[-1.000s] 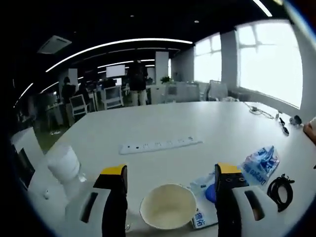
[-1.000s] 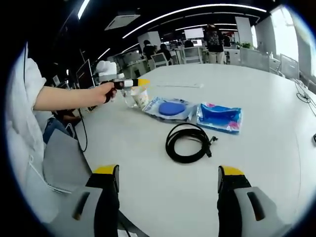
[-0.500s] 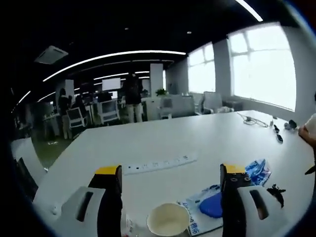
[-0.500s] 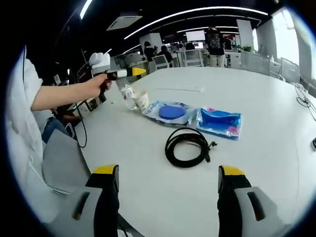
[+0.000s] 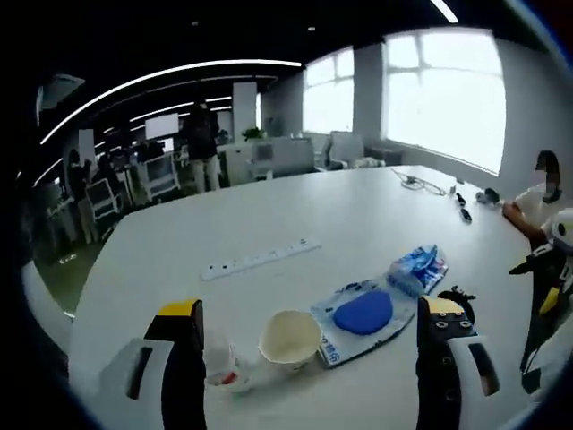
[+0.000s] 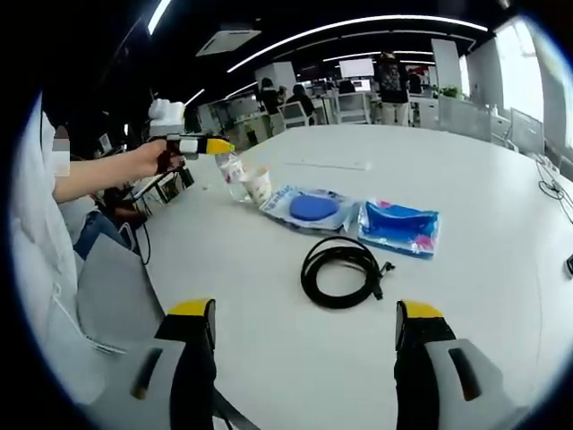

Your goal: Arrange the tabletop items into an orderly group along one side of the table until the central work area is clear of visible clutter.

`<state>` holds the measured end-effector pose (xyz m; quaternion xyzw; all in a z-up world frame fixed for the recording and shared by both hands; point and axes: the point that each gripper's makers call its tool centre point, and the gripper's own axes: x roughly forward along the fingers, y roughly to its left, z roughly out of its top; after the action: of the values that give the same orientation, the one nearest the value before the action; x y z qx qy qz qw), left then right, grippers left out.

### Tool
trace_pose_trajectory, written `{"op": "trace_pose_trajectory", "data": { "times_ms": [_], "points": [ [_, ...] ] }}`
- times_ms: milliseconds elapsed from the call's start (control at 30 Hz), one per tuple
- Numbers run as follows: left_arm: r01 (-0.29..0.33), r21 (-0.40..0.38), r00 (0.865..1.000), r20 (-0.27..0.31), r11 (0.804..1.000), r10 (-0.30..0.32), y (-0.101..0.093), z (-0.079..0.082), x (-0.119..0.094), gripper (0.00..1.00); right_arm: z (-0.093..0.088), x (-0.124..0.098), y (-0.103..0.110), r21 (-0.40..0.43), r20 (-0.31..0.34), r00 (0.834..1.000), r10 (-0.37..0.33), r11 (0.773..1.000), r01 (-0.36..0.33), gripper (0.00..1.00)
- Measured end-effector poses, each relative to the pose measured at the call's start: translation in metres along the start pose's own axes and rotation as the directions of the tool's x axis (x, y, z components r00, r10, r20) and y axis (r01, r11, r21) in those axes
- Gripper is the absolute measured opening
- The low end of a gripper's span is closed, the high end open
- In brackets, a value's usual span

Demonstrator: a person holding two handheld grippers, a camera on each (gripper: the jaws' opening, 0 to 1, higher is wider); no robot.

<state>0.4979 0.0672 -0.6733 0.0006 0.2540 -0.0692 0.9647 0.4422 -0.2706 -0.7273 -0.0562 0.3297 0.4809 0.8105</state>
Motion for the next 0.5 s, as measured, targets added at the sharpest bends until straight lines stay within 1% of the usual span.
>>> {"op": "trace_pose_trajectory", "data": {
  "times_ms": [167, 233, 333, 467, 500],
  "points": [
    [-0.002, 0.000, 0.999, -0.042, 1.000, 0.002, 0.003, -0.017, -0.020, 0.97, -0.004, 0.001, 0.001, 0.005, -0.006, 1.000, 0.002, 1.000, -0.002, 0.81],
    [-0.001, 0.009, 0.999, -0.042, 1.000, 0.002, 0.002, -0.020, -0.028, 0.97, -0.005, 0.001, 0.001, 0.005, -0.008, 1.000, 0.002, 1.000, -0.002, 0.81],
    [0.006, 0.016, 0.998, -0.058, 1.000, -0.005, 0.000, -0.026, -0.036, 0.97, -0.006, 0.001, 0.000, 0.005, -0.010, 1.000, 0.001, 1.000, -0.001, 0.81],
    [0.015, 0.025, 0.996, -0.085, 1.000, -0.012, -0.001, -0.039, -0.047, 0.97, -0.005, 0.001, 0.000, 0.004, -0.009, 1.000, -0.001, 1.000, 0.001, 0.81],
    [0.026, 0.020, 0.996, -0.088, 0.999, -0.024, -0.003, -0.041, -0.051, 0.97, -0.004, 0.000, -0.001, 0.001, -0.009, 1.000, -0.001, 1.000, 0.001, 0.81]
  ]
}}
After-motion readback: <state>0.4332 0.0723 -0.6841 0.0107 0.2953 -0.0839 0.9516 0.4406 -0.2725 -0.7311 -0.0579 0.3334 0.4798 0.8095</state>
